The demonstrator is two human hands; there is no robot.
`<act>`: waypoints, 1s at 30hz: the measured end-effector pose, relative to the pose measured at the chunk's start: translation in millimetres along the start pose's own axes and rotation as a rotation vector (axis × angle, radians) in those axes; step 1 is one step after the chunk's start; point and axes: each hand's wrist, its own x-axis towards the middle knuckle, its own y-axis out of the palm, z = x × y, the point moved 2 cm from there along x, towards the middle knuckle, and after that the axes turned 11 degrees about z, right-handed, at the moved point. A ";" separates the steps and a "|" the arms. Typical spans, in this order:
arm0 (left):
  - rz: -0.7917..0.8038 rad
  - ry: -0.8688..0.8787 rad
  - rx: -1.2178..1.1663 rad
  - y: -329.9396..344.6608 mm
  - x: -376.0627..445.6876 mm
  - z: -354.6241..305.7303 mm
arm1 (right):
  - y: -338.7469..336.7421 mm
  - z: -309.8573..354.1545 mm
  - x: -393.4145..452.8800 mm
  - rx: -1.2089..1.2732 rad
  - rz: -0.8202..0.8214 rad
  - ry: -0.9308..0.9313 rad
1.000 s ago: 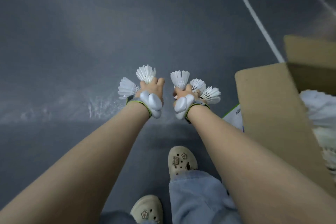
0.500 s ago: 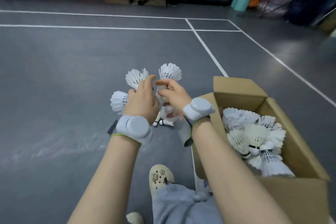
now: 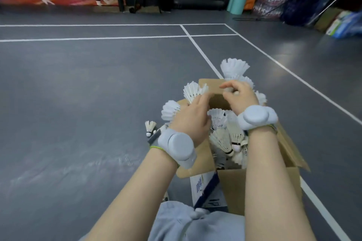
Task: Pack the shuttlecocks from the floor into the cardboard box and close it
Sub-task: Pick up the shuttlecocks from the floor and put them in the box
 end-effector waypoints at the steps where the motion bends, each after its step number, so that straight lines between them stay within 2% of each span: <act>1: 0.025 0.028 -0.010 7.3 1.2 -6.0 | -10.0 -13.3 -2.6 0.033 -0.021 0.013; 4: 0.143 0.101 -0.010 33.5 5.2 -19.7 | -37.1 -47.2 -7.2 0.164 -0.094 0.032; 9: 0.303 0.163 -0.041 60.2 8.6 -21.6 | -46.8 -65.5 -3.1 0.299 -0.093 0.040; 13: 0.439 0.188 -0.150 71.9 11.2 -23.9 | -46.5 -60.5 5.1 0.319 -0.058 0.022; 18: 0.619 0.158 -0.244 79.0 7.8 -28.3 | -42.9 -47.8 3.9 0.177 -0.034 0.018; 24: 0.483 0.139 -0.238 63.1 9.3 -24.6 | -21.3 -37.0 13.8 0.024 0.081 0.045; 27: 0.422 0.066 -0.231 54.2 14.1 -17.3 | -2.3 -40.3 19.1 -0.111 0.266 0.091; 30: 0.273 -0.004 -0.184 43.2 18.5 -6.1 | 7.6 -46.6 18.6 -0.192 0.434 0.177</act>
